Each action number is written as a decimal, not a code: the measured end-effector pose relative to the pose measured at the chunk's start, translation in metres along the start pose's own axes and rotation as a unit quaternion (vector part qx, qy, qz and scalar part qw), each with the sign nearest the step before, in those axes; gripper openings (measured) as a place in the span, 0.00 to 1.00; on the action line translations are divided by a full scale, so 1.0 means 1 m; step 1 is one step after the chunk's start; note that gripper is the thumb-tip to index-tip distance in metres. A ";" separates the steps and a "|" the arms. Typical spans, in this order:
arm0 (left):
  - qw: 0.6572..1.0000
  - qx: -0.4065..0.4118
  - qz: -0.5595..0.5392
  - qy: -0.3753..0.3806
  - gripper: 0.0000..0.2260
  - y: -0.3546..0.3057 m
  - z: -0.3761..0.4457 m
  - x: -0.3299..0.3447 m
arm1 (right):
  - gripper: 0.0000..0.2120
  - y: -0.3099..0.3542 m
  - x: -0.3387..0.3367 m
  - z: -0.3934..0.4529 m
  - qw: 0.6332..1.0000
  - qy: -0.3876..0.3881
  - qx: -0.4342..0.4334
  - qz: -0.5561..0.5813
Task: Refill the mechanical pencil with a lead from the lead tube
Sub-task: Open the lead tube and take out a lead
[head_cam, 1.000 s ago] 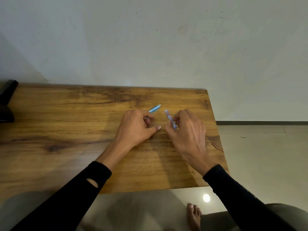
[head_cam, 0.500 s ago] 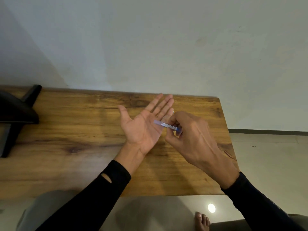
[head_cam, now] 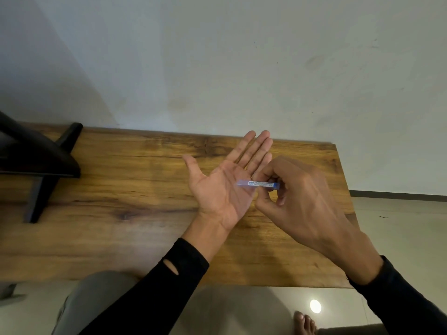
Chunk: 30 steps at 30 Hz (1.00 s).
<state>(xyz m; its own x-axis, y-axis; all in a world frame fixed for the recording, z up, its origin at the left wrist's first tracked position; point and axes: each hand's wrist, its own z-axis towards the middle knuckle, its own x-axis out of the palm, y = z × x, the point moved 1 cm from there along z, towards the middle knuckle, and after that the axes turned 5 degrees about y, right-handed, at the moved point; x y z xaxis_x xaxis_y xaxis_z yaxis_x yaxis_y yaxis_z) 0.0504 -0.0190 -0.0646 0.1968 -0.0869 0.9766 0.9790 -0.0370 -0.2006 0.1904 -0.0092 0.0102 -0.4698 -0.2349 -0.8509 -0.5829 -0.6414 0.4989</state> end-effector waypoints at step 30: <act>0.998 0.042 -0.040 -0.023 0.62 -0.013 0.005 0.004 | 0.05 -0.011 -0.014 0.002 0.998 -0.051 0.011 -0.042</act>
<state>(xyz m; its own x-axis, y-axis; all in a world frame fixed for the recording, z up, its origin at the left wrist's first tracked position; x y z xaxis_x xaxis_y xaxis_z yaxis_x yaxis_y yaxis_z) 0.0392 -0.0137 -0.0578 0.1188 -0.0402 0.9921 0.9923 0.0415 -0.1171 0.2022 0.0023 0.0164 -0.4829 -0.1035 -0.8695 -0.6378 -0.6388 0.4302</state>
